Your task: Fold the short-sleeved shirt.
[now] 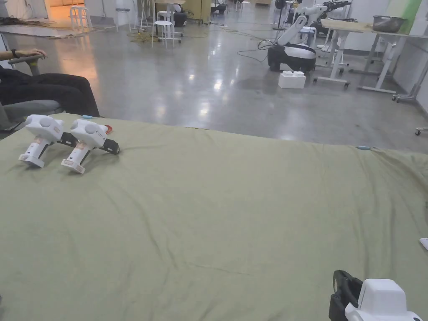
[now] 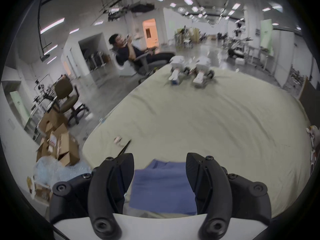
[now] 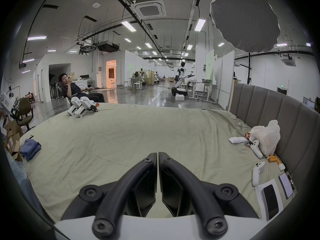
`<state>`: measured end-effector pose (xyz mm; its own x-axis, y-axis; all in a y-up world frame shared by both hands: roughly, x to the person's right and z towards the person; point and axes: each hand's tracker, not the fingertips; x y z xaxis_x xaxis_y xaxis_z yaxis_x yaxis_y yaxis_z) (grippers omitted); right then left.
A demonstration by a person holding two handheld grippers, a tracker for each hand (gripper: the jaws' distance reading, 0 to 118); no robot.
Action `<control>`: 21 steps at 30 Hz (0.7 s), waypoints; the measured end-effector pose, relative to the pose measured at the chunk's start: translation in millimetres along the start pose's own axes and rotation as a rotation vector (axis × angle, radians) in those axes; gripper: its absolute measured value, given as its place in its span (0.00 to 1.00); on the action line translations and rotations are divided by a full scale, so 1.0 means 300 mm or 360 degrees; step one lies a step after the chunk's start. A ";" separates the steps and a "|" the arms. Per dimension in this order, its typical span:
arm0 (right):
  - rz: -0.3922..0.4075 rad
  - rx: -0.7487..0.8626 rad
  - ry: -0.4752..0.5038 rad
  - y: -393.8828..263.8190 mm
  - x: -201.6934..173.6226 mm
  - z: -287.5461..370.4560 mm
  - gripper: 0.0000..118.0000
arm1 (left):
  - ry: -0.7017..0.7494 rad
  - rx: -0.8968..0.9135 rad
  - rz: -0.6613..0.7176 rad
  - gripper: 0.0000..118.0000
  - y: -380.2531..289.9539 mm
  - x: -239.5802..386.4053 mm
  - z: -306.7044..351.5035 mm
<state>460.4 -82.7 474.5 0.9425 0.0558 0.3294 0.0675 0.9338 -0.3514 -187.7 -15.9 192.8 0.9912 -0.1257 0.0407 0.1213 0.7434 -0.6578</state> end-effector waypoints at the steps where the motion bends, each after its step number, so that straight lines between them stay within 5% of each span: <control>1: -0.0010 0.0000 0.0000 -0.003 0.000 -0.001 0.01 | -0.0053 0.0046 -0.0008 0.57 -0.005 0.042 0.020; 13: -0.0117 0.0107 -0.0097 0.031 -0.022 -0.017 0.01 | -0.0495 0.0501 -0.0006 0.54 -0.106 0.654 0.110; 21: -0.0106 0.0231 -0.0162 0.095 -0.069 -0.028 0.01 | -0.0558 0.0817 -0.0127 0.23 -0.145 1.004 0.150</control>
<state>445.6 -60.4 450.4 0.8992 0.0208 0.4371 0.0737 0.9774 -0.1981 108.0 -56.5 267.4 0.9259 -0.0358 0.3762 0.1192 0.9724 -0.2007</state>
